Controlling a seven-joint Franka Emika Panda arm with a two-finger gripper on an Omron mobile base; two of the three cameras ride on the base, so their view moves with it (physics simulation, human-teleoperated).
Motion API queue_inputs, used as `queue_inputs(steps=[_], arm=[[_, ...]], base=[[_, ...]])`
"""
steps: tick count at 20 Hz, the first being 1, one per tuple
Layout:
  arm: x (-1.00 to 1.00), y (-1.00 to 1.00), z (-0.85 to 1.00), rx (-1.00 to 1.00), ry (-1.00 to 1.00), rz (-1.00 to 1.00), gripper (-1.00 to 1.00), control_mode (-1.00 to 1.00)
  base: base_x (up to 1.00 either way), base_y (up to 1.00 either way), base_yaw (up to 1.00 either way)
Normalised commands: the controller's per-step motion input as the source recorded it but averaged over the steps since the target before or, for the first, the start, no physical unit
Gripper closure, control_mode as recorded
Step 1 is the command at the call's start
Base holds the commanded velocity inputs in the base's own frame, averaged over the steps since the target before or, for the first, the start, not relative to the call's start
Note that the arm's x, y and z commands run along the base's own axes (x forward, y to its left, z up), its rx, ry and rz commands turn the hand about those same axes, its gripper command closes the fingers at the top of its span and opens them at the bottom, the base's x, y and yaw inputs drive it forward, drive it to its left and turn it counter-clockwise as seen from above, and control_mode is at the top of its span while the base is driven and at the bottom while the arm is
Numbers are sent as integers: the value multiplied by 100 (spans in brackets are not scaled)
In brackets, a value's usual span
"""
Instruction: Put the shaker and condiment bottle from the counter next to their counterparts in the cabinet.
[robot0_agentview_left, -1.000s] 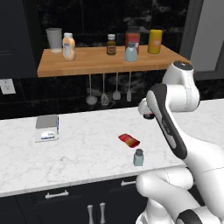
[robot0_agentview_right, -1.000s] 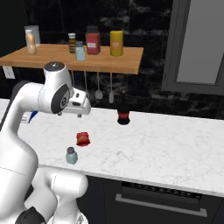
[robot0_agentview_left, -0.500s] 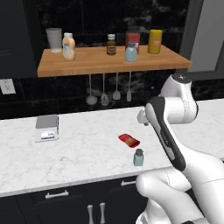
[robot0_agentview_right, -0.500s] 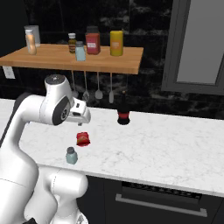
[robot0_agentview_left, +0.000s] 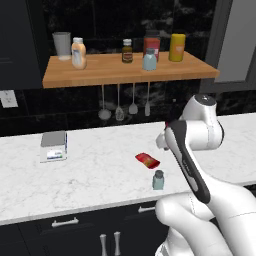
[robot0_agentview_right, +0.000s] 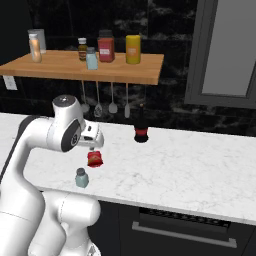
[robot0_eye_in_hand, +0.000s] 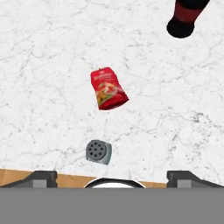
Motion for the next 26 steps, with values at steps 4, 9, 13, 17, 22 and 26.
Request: queue_inputs(steps=[4,9,13,17,22,26], arm=[[-11,3,-20,0,0,0,-100,-100],[-14,9,-15,0,0,0,-100,-100],[-14,12,-14,0,0,0,-100,-100],[-13,9,-15,0,0,0,-100,-100],[-6,5,-16,0,0,0,-100,-100],[-1,1,-15,0,0,0,-100,-100]], base=[[0,0,0],[0,0,0],[0,0,0],[0,0,0],[0,0,0],[0,0,0]])
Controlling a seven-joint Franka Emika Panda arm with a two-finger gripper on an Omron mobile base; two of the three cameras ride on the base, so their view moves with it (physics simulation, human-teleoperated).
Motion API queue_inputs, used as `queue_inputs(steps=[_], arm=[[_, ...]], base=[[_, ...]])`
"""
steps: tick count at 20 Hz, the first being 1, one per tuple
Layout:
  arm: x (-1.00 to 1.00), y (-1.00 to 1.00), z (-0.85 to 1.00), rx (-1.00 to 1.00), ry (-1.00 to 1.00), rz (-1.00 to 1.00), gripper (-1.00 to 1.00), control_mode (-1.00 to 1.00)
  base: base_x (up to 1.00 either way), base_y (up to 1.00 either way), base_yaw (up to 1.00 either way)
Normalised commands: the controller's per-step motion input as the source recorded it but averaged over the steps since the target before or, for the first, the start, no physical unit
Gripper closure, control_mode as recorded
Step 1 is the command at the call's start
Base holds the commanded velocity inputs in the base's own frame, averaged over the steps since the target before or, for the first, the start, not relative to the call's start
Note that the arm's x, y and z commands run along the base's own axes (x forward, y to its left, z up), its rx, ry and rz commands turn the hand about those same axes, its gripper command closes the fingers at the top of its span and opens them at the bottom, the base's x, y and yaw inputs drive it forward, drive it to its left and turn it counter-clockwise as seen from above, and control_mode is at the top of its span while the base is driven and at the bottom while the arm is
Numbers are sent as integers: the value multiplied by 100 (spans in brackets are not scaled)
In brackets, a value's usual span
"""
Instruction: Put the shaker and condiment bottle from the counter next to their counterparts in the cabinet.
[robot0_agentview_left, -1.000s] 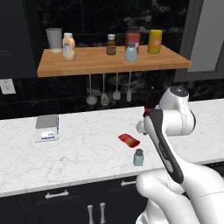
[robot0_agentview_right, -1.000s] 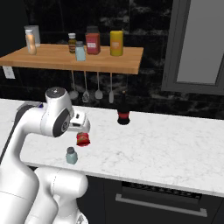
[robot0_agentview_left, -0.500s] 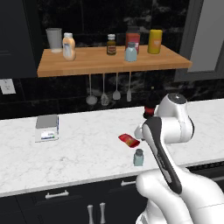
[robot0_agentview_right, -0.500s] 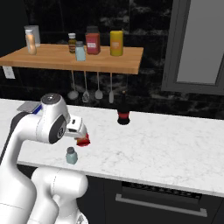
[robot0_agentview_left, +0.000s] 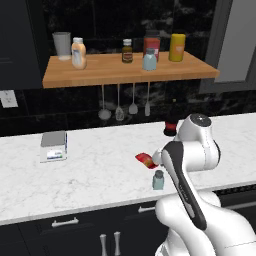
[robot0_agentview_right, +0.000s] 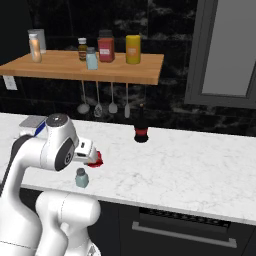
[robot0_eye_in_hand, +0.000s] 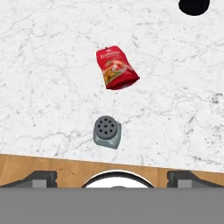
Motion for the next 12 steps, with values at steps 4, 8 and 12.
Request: queue_inputs(steps=[4,8,12], arm=[[0,1,-11,0,0,0,-100,-100],[0,5,-11,0,0,0,-100,-100],[0,8,-9,0,0,0,-100,-100]], base=[[0,0,0],[0,0,0],[0,0,0]])
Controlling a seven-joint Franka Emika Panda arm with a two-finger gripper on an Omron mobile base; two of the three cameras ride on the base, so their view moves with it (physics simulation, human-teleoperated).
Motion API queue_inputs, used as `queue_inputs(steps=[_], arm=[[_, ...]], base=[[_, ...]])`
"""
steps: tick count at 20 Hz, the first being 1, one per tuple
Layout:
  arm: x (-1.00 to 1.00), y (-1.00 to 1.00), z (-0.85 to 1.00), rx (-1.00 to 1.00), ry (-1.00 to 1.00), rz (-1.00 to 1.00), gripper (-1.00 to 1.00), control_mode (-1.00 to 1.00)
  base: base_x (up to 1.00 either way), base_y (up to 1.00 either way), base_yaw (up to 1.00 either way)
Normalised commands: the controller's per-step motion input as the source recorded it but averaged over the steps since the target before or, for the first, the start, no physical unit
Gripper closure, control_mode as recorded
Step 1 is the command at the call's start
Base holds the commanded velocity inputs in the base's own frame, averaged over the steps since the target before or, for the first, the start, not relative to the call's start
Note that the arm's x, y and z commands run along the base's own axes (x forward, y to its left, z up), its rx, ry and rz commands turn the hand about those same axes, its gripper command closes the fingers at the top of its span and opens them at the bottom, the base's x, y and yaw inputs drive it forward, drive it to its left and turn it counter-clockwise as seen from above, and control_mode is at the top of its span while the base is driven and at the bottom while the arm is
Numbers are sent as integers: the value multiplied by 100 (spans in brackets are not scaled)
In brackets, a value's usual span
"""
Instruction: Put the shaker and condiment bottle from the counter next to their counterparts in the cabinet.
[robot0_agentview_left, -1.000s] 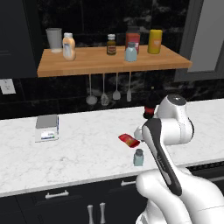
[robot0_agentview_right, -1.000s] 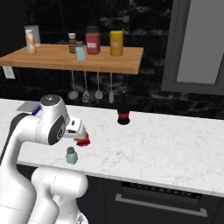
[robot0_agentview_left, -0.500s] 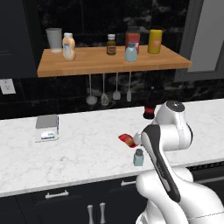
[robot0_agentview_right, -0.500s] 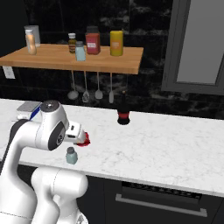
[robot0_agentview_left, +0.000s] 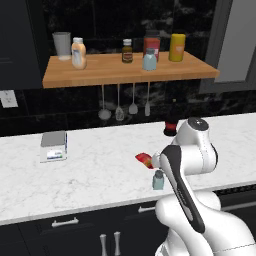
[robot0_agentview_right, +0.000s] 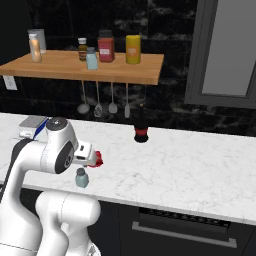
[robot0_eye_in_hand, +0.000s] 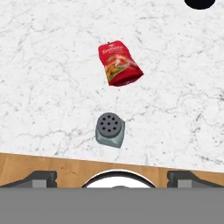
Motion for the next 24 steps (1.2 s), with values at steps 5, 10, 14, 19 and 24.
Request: queue_inputs(steps=[5,10,14,19,24], arm=[[3,5,-7,0,0,0,-100,-100],[18,0,-2,0,0,0,-100,-100],[19,0,-4,0,0,0,-100,-100],[12,1,-14,0,0,0,-100,-100],[7,3,-20,0,0,0,-100,-100]], base=[[0,0,0],[0,0,0],[0,0,0],[0,0,0],[0,0,0]])
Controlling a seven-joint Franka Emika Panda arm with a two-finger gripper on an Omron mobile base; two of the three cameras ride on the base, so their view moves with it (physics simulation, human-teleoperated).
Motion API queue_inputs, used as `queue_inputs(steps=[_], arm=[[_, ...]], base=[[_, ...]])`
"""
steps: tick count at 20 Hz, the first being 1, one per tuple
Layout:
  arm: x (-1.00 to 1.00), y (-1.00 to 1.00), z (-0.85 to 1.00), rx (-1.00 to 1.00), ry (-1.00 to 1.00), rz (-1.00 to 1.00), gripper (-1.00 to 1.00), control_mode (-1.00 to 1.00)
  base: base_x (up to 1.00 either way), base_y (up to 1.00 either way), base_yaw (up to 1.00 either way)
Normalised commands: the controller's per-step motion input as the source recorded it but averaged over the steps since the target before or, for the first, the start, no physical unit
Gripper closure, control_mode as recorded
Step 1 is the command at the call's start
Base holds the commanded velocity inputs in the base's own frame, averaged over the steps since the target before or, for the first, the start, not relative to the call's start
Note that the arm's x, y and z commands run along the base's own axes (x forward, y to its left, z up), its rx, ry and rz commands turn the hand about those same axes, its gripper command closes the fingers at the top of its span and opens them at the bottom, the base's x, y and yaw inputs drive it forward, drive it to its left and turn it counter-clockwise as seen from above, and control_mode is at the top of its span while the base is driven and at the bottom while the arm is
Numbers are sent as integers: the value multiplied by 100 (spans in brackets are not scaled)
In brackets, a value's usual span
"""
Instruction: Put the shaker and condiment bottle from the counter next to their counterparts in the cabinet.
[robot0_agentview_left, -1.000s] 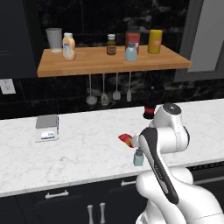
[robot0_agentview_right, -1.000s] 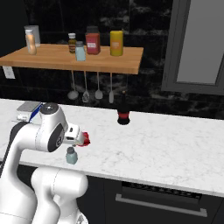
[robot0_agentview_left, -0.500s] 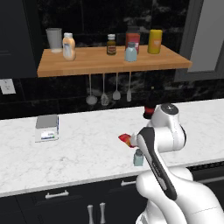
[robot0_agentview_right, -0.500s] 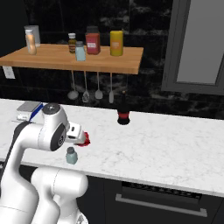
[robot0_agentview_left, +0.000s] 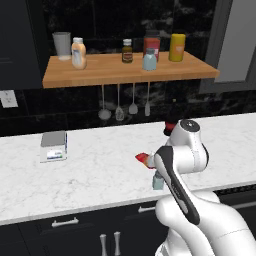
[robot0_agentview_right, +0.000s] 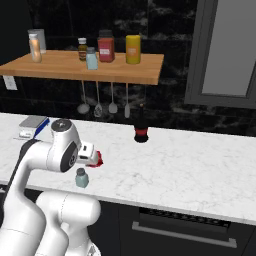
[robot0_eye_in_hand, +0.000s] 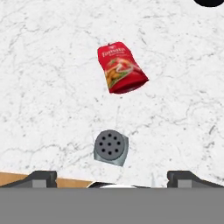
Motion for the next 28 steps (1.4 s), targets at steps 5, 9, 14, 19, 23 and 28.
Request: queue_inputs(steps=[5,9,14,19,23,28], arm=[[7,3,-22,0,0,0,-100,-100],[9,0,-18,0,0,0,-100,-100],[9,0,-17,0,0,0,-100,-100],[4,0,-19,0,0,0,-100,-100],[0,0,-20,0,0,0,-100,-100],[0,0,-26,0,0,0,-100,-100]], base=[[0,0,0],[0,0,0],[0,0,0],[0,0,0],[0,0,0],[0,0,0]])
